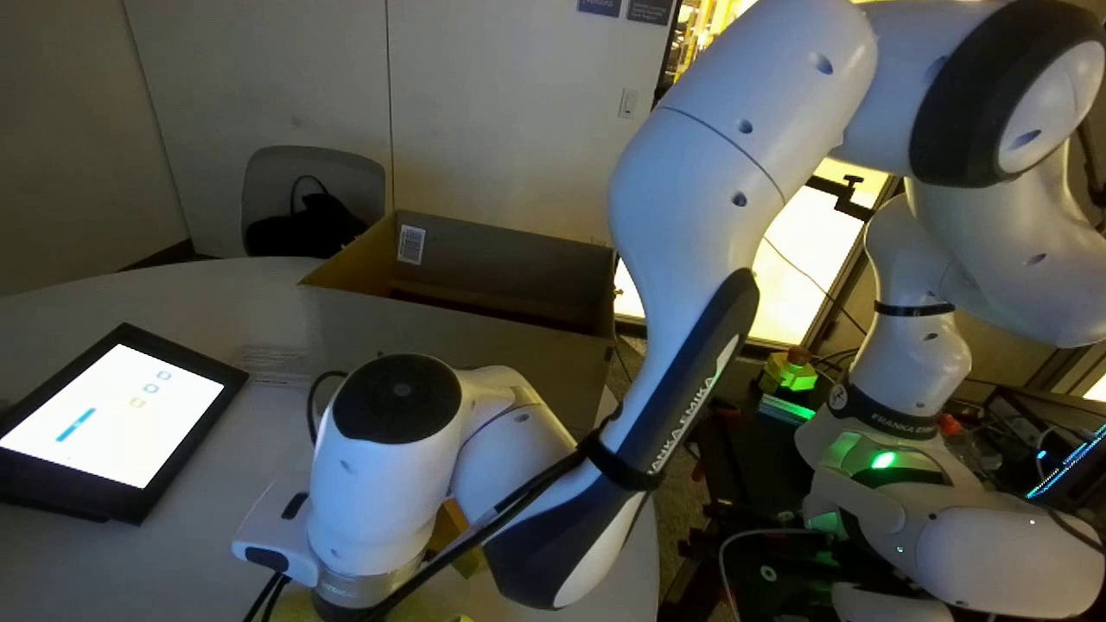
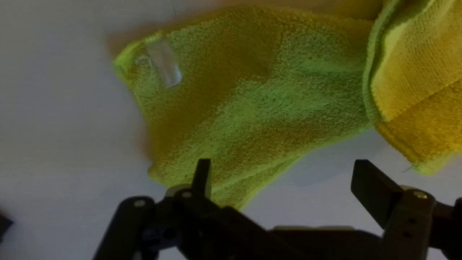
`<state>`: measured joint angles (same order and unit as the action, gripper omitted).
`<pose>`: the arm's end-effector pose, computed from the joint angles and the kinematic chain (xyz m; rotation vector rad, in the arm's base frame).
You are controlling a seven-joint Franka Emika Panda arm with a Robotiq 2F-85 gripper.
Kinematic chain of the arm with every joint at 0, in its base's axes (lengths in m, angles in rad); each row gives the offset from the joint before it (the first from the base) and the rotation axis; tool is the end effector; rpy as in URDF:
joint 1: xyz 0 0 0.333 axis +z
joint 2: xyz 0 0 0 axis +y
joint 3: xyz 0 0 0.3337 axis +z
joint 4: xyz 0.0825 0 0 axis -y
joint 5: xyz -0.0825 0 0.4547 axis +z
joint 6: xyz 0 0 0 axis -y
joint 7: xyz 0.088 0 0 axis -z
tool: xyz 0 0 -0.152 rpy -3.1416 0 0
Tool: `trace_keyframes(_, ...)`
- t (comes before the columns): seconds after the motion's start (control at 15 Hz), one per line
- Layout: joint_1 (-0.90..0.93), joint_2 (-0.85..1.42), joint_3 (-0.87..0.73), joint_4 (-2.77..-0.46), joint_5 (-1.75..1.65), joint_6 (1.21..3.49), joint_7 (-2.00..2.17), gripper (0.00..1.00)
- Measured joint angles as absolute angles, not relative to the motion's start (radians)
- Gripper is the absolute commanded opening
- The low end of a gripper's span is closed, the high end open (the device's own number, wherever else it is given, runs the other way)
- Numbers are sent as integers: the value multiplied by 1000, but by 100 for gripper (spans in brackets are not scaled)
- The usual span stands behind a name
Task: Pick up the pen and put it in the middle of the towel. Fold the towel and put it in the box.
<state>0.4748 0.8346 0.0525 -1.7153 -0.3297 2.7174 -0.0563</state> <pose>0.6340 0.3748 0.0298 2.7747 1.2597 0.2975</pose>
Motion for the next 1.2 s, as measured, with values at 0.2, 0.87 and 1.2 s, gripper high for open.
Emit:
trace_keyframes(0.2,395,842,150,-1681,-330,2631,-241,100)
trace_keyframes(0.87,316,942,219,-1510,-339,2442,-608,100)
trace_keyframes(1.2,316,1029,213,-1415,-339,2442,-611,100)
